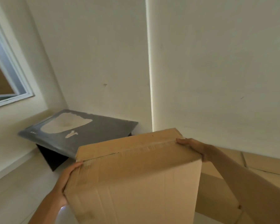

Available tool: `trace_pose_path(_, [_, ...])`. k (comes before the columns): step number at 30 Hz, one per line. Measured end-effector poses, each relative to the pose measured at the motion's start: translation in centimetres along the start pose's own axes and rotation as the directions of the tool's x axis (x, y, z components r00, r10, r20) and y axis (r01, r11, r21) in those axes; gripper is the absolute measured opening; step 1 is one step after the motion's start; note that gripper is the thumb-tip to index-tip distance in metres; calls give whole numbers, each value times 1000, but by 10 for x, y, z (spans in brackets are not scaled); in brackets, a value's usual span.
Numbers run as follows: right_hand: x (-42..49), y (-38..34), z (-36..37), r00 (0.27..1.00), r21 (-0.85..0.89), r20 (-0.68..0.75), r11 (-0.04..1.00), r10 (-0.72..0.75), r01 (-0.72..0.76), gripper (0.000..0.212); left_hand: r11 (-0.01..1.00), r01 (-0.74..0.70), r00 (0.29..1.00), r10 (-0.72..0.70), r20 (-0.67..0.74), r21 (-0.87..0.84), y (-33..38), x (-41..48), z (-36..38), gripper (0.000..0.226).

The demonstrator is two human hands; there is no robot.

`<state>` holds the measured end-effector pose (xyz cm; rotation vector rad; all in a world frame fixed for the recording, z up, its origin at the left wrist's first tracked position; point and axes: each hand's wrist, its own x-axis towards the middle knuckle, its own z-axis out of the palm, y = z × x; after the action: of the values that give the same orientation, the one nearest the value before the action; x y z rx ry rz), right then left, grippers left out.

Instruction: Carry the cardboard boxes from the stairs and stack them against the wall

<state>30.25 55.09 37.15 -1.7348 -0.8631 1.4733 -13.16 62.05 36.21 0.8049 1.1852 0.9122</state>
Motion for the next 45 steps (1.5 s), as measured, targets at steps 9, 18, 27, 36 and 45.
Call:
trace_pose_path(9, [18,-31,-123,989,60,-120,994,-89,96,43,998,-48,997,46,59,30,21,64,125,25])
trace_pose_path(18, [68,-54,-197,964,62,-258,995,-61,80,58,998,51,981,-56,185,33,36,164,201,44])
trace_pose_path(27, [137,-98,-229,916,88,-400,996,21,15,61,996,88,918,-90,385,23,83,298,261,43])
trace_pose_path(36, [175,-137,-258,866,111,-498,993,32,27,60,995,87,857,-104,504,59,117,404,319,45])
trace_pose_path(45, [230,-150,-294,849,107,-525,994,56,0,61,985,118,855,-166,492,127,121,471,365,45])
